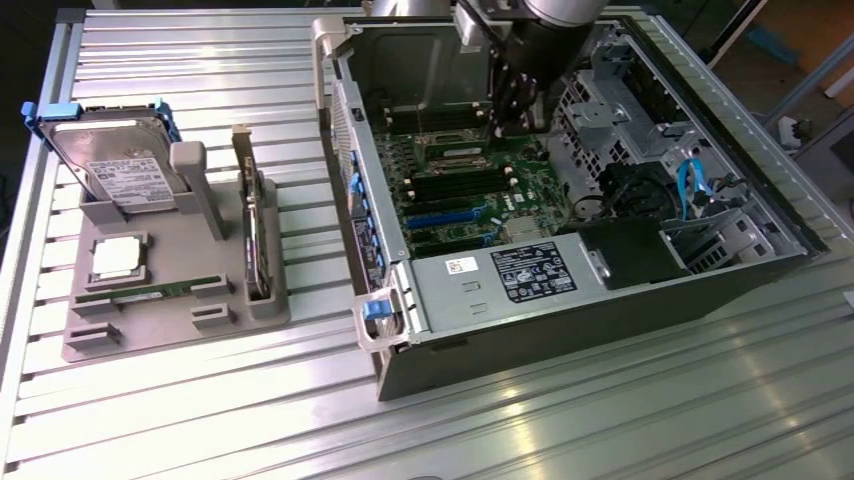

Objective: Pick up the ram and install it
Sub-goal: 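Insert the ram into the slot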

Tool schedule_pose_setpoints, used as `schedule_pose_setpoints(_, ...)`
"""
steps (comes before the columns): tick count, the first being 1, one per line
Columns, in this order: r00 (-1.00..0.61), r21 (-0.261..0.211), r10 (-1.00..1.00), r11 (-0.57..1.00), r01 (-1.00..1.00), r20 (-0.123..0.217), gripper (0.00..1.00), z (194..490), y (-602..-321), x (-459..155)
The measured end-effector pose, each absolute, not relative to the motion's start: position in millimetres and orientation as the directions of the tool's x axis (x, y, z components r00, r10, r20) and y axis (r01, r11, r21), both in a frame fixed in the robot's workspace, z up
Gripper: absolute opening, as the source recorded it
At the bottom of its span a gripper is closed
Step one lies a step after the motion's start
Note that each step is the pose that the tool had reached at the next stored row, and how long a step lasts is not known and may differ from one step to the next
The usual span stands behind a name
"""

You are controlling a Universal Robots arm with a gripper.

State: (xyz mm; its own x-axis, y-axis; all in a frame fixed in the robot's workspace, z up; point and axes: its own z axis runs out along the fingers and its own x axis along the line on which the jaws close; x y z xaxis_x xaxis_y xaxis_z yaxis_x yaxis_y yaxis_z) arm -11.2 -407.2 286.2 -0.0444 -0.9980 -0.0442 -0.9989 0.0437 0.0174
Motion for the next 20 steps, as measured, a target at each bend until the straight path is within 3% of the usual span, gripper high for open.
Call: schedule_pose_setpoints(20, -0.044, 0.005, -0.998, 0.044, -0.999, -0.045, 0.12, 264, -407, -11)
